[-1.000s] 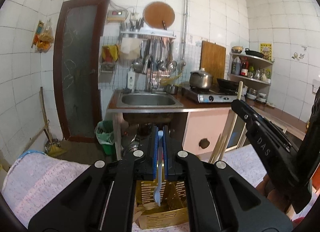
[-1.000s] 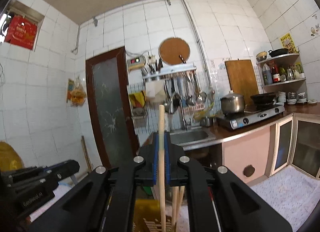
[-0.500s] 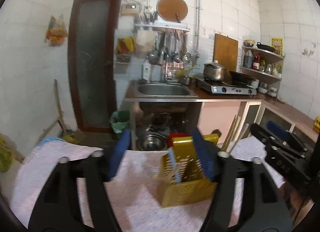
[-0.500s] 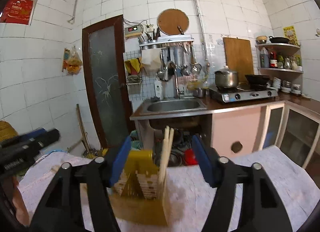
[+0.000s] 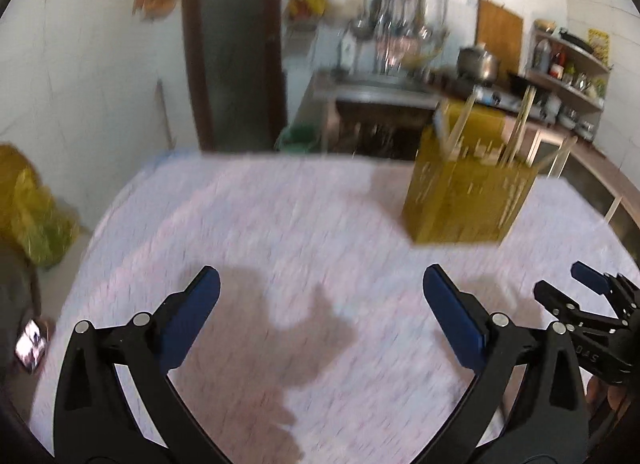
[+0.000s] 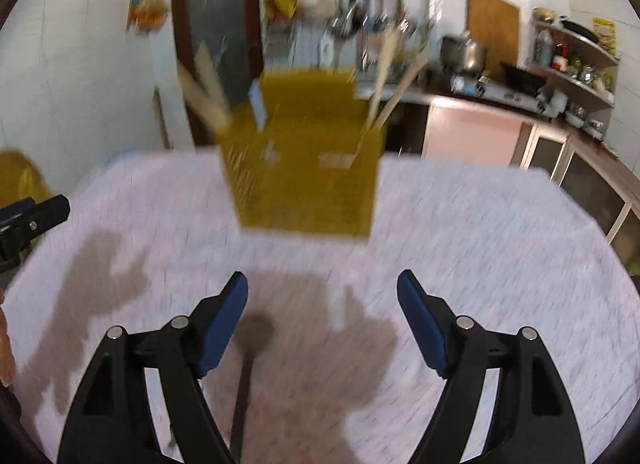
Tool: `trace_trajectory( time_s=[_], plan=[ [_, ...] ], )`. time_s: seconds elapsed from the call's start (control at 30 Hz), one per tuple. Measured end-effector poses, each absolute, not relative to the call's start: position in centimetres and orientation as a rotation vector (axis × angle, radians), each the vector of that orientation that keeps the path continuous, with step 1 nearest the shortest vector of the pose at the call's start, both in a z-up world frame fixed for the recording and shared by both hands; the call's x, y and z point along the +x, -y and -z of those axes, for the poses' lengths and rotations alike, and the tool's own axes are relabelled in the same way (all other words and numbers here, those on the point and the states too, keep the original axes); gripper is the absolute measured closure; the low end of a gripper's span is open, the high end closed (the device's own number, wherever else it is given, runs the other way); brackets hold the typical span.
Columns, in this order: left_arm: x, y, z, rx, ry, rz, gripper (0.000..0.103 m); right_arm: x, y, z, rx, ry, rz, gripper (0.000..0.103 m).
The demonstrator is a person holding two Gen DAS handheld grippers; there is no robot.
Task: Organize utensils
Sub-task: 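Grasp the green-handled fork with the left gripper while the right gripper grasps the grey spoon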
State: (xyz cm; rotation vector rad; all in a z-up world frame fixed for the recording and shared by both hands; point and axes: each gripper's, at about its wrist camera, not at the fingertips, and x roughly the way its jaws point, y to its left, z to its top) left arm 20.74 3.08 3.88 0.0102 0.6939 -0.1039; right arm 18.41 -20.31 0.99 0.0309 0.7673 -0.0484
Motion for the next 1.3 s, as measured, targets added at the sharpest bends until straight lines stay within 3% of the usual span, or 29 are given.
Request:
trace_trajectory(
  time_s=[0.33,0.43,0.53,1.13,1.3],
  plan=[
    [19.3,-4.9,2.0,0.087,-0.803,0.042,0.005,21.0,16.7,4.0,-0.031,-0.931,0.046,0.028],
    [19.8,-4.6,2.6,0.093,-0.822,0.044,0.005,21.5,16.5,4.6,-0.016,-0.939,0.033,0.039],
    [19.8,-4.2,2.9,0.081,-0.839,0.056,0.005,21.6,16.8,4.4,0.011,-0.938,0.012,0.067],
    [16.7,6.7,5.4,0.100,-0.936,0.250,0.005,13.5,26.0,3.7,0.102,-0.920,0.085,0.067],
    [16.2,8.3,5.9,0.132,-0.959,0.273,0.020,13.1,27.0,4.1,0.149,-0.906,0.094,0.067]
  ],
)
